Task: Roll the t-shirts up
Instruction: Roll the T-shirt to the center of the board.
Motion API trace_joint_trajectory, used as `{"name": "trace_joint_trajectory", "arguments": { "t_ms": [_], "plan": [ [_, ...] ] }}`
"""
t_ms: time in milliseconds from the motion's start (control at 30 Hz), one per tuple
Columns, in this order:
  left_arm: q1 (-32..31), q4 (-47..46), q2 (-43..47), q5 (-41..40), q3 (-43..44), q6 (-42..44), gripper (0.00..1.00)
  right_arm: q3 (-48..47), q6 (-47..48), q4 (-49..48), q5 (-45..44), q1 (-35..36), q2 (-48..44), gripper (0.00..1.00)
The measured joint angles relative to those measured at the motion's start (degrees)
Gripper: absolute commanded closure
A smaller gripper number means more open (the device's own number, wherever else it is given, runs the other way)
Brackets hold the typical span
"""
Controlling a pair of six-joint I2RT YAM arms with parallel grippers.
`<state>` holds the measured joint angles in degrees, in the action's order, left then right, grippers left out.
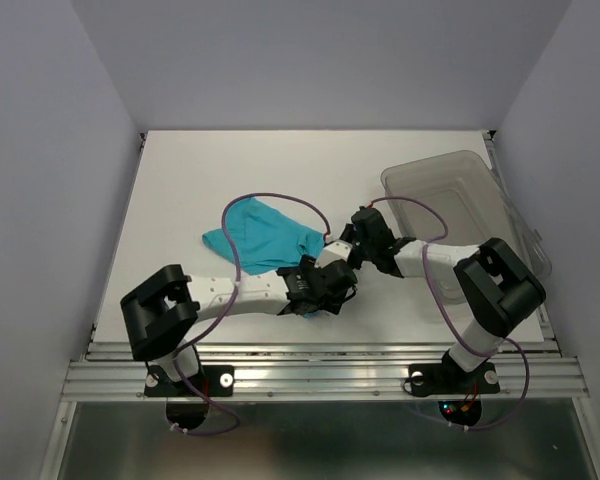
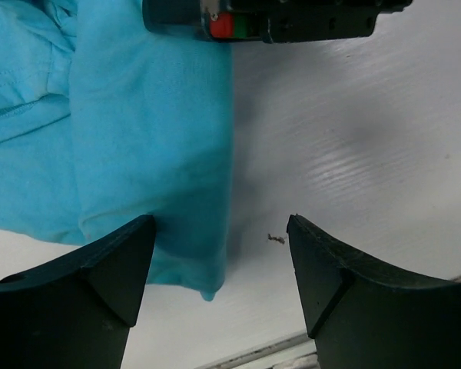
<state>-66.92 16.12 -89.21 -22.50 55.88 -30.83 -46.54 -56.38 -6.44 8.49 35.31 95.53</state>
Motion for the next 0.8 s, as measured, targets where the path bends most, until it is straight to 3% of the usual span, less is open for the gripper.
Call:
{"name": "trace_joint_trajectory", "arguments": {
  "t_ms": [200, 367, 467, 567, 633, 667, 700, 733, 800],
  "plan": [
    [-1.6, 1.4, -8.5, -5.4, 3.0, -0.5, 0.23, 0.0, -0.2, 0.7, -0.2, 0.0, -0.5, 0.99],
    [-1.7, 1.8, -11.0, -8.8, 4.3, -1.2, 0.32, 0.0, -0.2, 1.0, -0.3, 0.0, -1.0, 0.99],
    [-1.6, 2.1, -12.3, -10.4, 4.8, -1.4, 0.42, 0.0, -0.2, 1.0, -0.5, 0.0, -1.4, 0.99],
    [-1.6, 2.2, -13.6, -11.5, 5.0, -1.4, 0.60, 0.1, -0.2, 1.1, -0.7, 0.0, -1.7, 0.99],
    [-1.6, 2.5, -14.0, -12.1, 5.0, -1.2, 0.79, 0.2, -0.2, 1.5, -1.0, 0.0, -1.9, 0.91],
    [-1.6, 2.5, -14.0, -12.2, 5.0, -1.2, 0.86, 0.2, -0.2, 1.6, -1.1, 0.0, -2.0, 0.81],
    [-1.6, 2.4, -13.9, -12.1, 5.0, -0.9, 0.93, 0.3, -0.2, 1.9, -1.3, 0.0, -2.1, 0.56],
    [-1.6, 2.3, -13.8, -11.7, 5.0, -0.5, 1.00, 0.3, -0.3, 2.2, -1.6, 0.0, -2.2, 0.44],
    [-1.3, 1.7, -13.1, -9.9, 4.9, 0.8, 1.00, 0.3, 0.2, 2.8, -1.9, 0.0, -2.4, 0.25]
  ]
}}
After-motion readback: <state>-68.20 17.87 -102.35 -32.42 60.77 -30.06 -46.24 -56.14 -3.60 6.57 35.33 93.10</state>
